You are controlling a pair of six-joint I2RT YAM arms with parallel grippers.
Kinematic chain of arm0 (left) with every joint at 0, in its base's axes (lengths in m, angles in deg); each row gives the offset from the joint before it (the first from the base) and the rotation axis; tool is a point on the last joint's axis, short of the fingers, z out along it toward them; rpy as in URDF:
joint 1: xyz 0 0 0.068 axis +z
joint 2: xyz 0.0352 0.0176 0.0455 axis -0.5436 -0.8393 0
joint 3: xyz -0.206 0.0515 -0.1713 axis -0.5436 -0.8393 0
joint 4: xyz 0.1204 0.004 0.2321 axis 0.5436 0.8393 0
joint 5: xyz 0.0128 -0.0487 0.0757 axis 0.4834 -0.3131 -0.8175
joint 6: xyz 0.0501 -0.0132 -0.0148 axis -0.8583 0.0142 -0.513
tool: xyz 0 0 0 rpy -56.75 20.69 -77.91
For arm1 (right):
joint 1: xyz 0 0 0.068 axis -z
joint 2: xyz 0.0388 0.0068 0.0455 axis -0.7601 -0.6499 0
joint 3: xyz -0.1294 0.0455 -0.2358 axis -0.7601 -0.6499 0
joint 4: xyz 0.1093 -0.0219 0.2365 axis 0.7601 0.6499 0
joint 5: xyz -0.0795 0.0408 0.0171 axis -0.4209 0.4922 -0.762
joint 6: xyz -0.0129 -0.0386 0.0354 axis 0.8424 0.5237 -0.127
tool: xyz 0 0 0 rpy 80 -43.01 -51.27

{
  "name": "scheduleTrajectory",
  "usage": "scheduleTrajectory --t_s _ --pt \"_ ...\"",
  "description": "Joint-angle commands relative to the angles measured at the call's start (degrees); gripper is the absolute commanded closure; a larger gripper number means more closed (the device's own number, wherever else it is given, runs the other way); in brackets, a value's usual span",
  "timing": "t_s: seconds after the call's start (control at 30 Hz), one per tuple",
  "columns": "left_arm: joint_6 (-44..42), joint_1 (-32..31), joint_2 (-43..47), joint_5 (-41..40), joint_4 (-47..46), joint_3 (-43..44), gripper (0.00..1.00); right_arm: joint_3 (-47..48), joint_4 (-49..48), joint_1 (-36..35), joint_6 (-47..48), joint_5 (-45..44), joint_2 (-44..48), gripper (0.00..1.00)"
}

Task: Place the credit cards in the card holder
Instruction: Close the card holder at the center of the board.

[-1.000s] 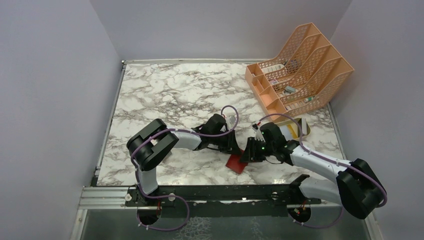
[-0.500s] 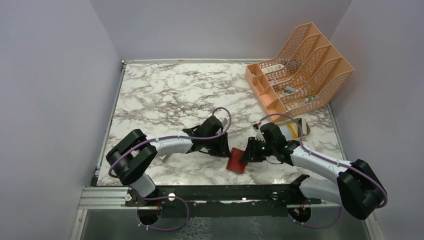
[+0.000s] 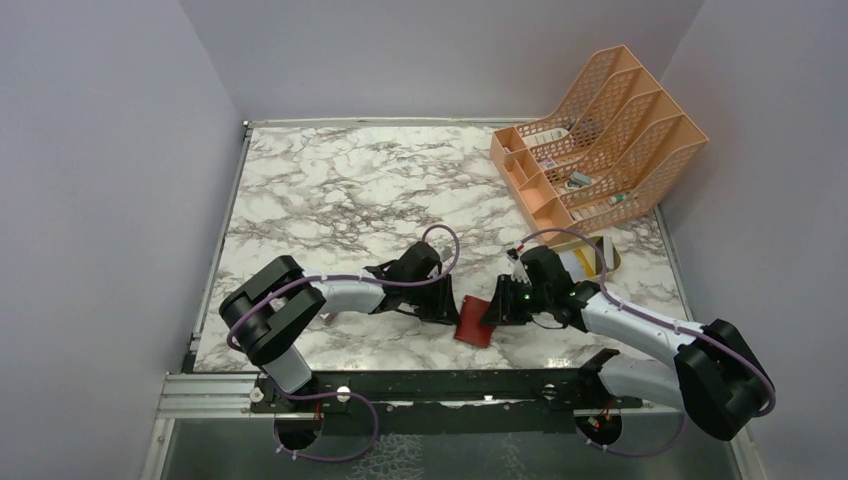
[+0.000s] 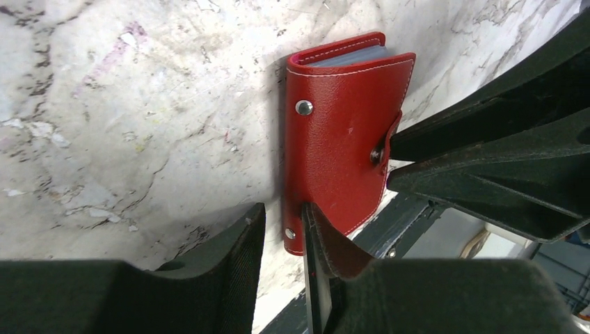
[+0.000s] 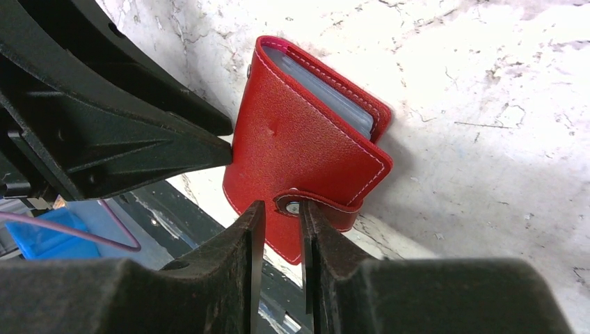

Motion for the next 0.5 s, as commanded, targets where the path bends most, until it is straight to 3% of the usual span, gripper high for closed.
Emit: scheduleTrajectory --t_s 0.0,0.47 --pt "0.9 -0.3 -1.7 2.3 -3.0 -0.8 0.71 1.8 4.9 -0.4 0.8 -5.3 1.5 0.74" --pt "2.0 -0.3 -1.5 2.8 -5.1 -0.3 0.72 1.5 4.2 -0.3 1.0 -4.8 2.1 0.75"
